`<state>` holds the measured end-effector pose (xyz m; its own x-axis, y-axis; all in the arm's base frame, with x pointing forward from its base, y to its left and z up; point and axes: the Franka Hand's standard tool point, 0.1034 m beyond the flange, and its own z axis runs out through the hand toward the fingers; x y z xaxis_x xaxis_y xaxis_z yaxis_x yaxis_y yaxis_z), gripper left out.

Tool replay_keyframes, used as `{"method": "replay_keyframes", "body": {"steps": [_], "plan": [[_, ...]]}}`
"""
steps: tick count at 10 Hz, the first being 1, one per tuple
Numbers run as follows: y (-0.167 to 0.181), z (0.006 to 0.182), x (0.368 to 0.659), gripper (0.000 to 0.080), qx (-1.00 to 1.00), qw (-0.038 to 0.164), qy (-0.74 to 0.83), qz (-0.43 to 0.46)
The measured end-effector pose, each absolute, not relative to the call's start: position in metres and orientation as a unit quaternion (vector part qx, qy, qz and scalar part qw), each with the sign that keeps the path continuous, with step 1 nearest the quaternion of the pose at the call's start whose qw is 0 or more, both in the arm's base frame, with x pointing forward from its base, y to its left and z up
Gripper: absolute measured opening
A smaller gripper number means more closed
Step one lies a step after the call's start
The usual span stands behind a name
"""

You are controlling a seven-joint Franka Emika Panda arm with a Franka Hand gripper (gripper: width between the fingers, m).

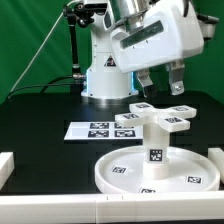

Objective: Assemble round table

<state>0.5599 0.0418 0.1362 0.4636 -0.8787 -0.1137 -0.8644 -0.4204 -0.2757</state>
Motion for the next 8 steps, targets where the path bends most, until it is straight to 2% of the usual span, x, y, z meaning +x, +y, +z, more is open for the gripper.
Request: {"method": "replay_keyframes", "body": {"steps": [3, 8], "plan": [[0.0418, 0.1361, 0.5599, 0.0649, -0.896, 0.145, 0.417, -0.041], [0.0504, 0.1372, 0.5625, 0.0649, -0.985, 0.093, 0.13, -0.064]]}}
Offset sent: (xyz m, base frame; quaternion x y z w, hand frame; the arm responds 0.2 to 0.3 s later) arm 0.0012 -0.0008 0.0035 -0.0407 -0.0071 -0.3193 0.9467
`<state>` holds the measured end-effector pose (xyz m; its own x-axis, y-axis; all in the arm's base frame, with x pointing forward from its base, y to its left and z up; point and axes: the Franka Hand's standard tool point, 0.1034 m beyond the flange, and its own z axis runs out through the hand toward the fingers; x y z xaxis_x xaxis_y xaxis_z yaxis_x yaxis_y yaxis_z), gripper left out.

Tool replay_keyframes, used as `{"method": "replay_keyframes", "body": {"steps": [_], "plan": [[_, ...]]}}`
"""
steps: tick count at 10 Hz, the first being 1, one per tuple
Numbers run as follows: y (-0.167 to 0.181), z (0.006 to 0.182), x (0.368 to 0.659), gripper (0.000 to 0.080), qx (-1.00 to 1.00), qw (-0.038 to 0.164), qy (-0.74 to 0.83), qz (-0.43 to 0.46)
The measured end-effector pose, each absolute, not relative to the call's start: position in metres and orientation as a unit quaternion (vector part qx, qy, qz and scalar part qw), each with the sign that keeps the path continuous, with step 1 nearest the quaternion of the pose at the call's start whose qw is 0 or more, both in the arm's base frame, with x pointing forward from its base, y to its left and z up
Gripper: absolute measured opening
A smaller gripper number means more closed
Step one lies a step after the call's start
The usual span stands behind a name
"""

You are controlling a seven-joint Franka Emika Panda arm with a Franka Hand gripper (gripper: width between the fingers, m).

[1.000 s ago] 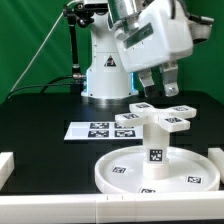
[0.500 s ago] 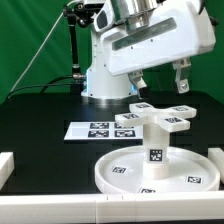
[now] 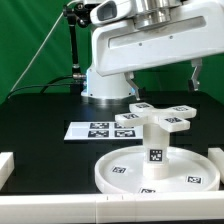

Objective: Assemble round table

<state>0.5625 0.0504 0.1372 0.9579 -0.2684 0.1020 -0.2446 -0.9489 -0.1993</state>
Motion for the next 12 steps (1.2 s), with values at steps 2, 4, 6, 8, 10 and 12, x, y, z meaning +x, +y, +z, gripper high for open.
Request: {"method": "replay_keyframes", "body": {"steps": [2, 4, 6, 8, 10, 12], "plan": [[0.047, 0.136, 0.562, 0.0649, -0.992, 0.087, 0.06, -0.071], [0.046, 0.136, 0.562, 0.0649, -0.994, 0.08, -0.02, -0.077], [0.047, 0.134, 0.566, 0.0649, -0.979, 0.047, -0.189, -0.066], [0.048, 0.135, 0.573, 0.0649, -0.962, 0.031, -0.264, -0.061], [0.04, 0.134, 0.572, 0.0649, -0.947, 0.026, -0.315, -0.059], [0.039, 0.132, 0.572, 0.0649, -0.916, 0.015, -0.397, -0.056]]}}
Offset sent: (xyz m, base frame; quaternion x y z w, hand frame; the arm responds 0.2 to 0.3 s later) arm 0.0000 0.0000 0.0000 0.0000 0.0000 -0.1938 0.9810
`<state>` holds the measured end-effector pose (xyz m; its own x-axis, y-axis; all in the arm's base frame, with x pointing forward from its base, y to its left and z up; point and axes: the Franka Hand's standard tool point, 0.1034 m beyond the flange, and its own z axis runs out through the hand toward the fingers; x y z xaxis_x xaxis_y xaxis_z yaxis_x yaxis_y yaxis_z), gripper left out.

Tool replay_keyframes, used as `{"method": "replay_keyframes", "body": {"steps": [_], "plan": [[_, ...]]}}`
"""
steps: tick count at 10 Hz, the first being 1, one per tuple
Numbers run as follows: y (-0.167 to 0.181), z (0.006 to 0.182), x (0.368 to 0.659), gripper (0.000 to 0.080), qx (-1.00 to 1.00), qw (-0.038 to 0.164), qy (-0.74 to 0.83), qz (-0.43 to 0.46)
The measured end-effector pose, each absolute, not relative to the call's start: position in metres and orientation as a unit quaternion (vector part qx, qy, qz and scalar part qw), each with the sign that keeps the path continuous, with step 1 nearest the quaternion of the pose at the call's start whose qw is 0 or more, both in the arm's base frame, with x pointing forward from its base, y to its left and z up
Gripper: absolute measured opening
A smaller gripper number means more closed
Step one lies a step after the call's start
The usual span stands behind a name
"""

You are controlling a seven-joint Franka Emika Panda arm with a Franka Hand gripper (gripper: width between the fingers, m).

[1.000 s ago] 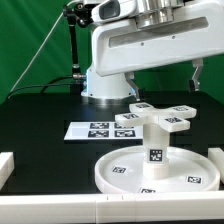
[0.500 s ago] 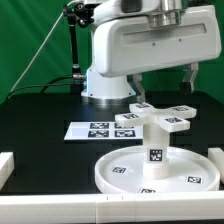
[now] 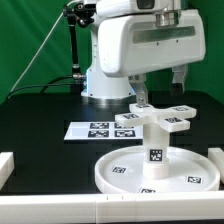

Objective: Assemble round table

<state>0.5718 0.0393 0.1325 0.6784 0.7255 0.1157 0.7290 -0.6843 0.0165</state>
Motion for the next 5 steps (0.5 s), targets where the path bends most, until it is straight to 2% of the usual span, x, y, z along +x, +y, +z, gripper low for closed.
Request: {"method": "replay_keyframes", "body": {"steps": [2, 5], "plan": [[0.0407, 0.1281, 0.5691, 0.0649, -0.871, -0.001, -0.49, -0.043], [0.0401, 0.123, 0.5657, 0.0649, -0.867, -0.001, -0.498, -0.039]]}}
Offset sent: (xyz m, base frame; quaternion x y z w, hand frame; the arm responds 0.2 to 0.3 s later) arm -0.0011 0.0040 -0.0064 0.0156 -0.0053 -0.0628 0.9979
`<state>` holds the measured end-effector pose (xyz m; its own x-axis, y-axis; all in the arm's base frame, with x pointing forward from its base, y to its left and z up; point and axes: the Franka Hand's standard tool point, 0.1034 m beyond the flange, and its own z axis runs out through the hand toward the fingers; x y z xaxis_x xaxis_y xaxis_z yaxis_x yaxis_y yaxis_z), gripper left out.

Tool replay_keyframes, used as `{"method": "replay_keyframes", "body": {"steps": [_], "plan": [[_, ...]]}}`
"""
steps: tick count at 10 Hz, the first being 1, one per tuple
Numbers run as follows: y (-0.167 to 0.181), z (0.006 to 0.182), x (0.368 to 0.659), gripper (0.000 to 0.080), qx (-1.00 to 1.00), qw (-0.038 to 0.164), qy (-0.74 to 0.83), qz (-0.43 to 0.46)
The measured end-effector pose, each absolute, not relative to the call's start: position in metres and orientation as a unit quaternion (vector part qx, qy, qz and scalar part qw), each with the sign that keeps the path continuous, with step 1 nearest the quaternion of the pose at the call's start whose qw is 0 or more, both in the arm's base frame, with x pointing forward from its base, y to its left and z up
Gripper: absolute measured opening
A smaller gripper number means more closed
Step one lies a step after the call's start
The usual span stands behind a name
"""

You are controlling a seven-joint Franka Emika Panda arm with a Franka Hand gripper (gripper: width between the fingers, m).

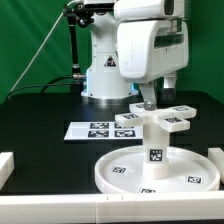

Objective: Assemble round table

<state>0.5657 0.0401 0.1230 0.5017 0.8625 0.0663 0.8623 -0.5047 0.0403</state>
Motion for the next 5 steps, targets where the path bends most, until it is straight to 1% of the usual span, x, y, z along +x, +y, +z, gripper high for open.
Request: {"method": "replay_keyframes", "body": {"steps": [5], "plan": [[0.0378, 0.1105, 0.5597, 0.0649, 0.863, -0.004, 0.505, 0.027]]}}
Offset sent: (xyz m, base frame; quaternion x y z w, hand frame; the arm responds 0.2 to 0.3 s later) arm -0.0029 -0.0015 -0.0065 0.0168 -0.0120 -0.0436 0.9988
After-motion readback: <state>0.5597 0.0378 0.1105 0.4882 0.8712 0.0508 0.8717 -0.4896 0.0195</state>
